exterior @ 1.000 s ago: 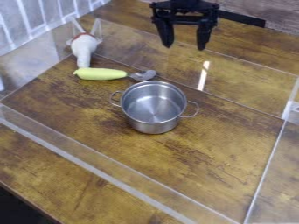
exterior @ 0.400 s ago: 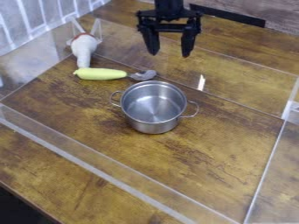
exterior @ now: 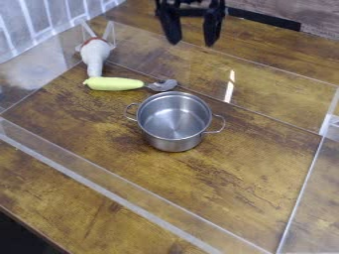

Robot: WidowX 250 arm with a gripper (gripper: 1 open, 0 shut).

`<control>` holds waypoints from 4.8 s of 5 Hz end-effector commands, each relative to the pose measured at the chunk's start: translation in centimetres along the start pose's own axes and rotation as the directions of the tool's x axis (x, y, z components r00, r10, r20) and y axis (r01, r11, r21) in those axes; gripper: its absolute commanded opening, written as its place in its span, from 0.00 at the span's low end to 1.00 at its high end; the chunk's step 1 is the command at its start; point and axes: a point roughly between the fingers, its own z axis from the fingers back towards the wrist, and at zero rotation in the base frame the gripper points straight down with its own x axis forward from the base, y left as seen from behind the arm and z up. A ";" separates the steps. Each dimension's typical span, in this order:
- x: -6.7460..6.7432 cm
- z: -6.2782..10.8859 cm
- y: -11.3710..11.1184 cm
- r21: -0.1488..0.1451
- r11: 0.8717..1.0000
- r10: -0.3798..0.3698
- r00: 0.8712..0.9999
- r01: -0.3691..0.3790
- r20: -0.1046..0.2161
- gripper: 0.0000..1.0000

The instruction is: Remove the mushroom from the silver pot and put it on the table

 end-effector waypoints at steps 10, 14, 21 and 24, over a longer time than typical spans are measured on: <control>-0.5 -0.2 -3.6 -0.033 0.998 -0.057 0.998 0.057 0.004 1.00; -2.8 4.2 -2.9 -0.038 0.996 -0.072 0.995 0.075 0.062 1.00; -0.2 3.0 -1.1 -0.045 0.991 -0.127 0.991 0.125 -0.042 1.00; -0.8 1.4 -3.8 -0.057 0.990 -0.131 0.988 0.127 -0.084 1.00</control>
